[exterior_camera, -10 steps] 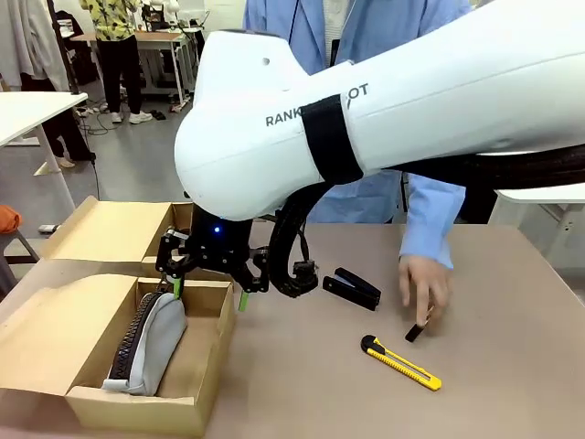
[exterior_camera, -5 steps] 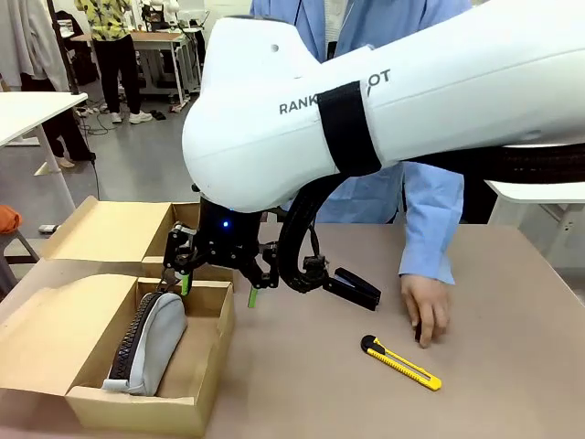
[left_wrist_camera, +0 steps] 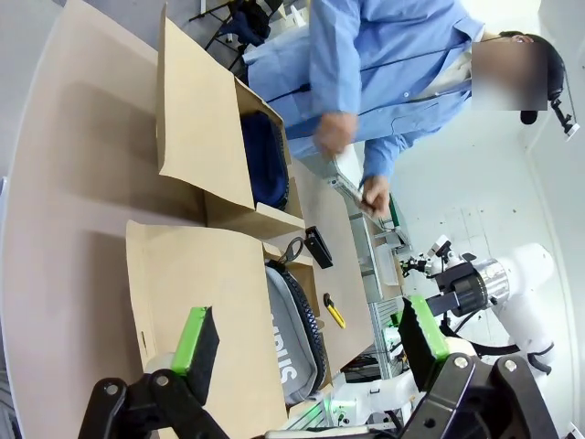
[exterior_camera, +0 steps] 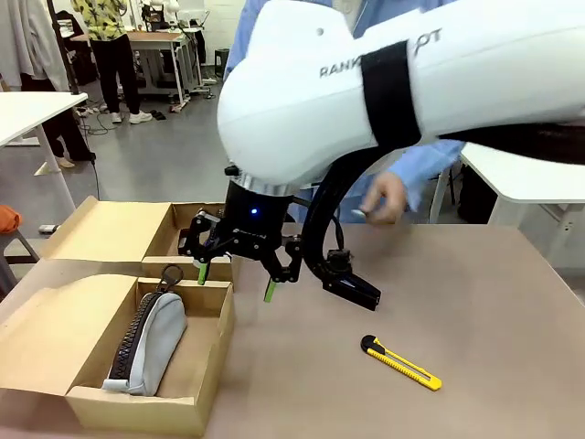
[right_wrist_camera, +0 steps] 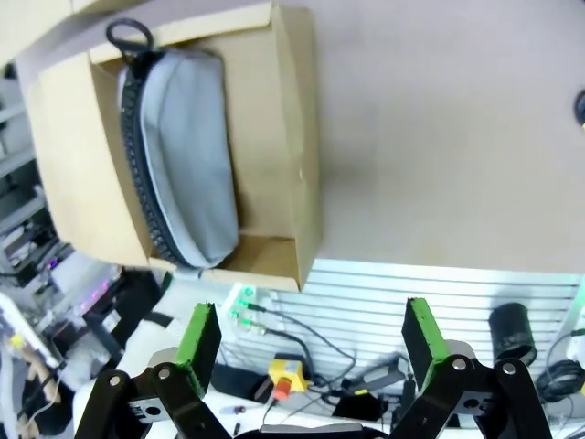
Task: Place items inside the box.
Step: Pick up a Pencil pouch or Stapler and place it inside the Mailer Box closest to the robot.
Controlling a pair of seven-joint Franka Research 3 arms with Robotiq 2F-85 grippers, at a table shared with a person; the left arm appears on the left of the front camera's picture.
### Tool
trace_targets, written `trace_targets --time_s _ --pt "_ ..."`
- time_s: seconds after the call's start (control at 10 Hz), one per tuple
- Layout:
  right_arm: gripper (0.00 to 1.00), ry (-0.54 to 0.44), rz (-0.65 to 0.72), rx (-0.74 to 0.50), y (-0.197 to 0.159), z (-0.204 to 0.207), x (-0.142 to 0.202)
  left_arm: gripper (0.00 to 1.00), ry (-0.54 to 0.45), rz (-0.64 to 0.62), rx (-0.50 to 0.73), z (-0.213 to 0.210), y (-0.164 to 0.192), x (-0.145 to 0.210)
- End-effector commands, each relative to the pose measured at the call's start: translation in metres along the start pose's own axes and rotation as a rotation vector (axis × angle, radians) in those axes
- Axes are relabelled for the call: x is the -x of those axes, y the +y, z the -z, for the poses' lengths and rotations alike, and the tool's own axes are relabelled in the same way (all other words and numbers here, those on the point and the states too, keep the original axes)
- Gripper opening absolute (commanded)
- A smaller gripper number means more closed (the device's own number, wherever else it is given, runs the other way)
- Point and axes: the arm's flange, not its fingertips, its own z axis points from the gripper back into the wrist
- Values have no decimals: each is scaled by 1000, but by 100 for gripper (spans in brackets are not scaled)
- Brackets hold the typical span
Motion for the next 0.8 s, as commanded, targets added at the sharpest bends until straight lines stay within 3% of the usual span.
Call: trace_targets --time_s 0.0,0.1,0.3,0.4,0.5,0.6,0.7 --pt "100 77 0 -78 -53 -17 4 100 -13 17 15 1 -1 0" --pt "100 116 47 -101 -85 -33 4 100 -13 17 15 1 -1 0" --pt "100 67 137 -317 -178 -80 8 100 -13 17 15 1 -1 0" --pt "100 15 249 -415 -226 -95 10 100 -13 17 15 1 -1 0" --pt "100 18 261 -531 -277 -101 12 100 -13 17 15 1 -1 0" --pt "100 122 199 -605 -324 -95 11 100 -13 17 15 1 -1 0" --pt "100 125 114 -703 -372 -88 14 100 -13 17 15 1 -1 0"
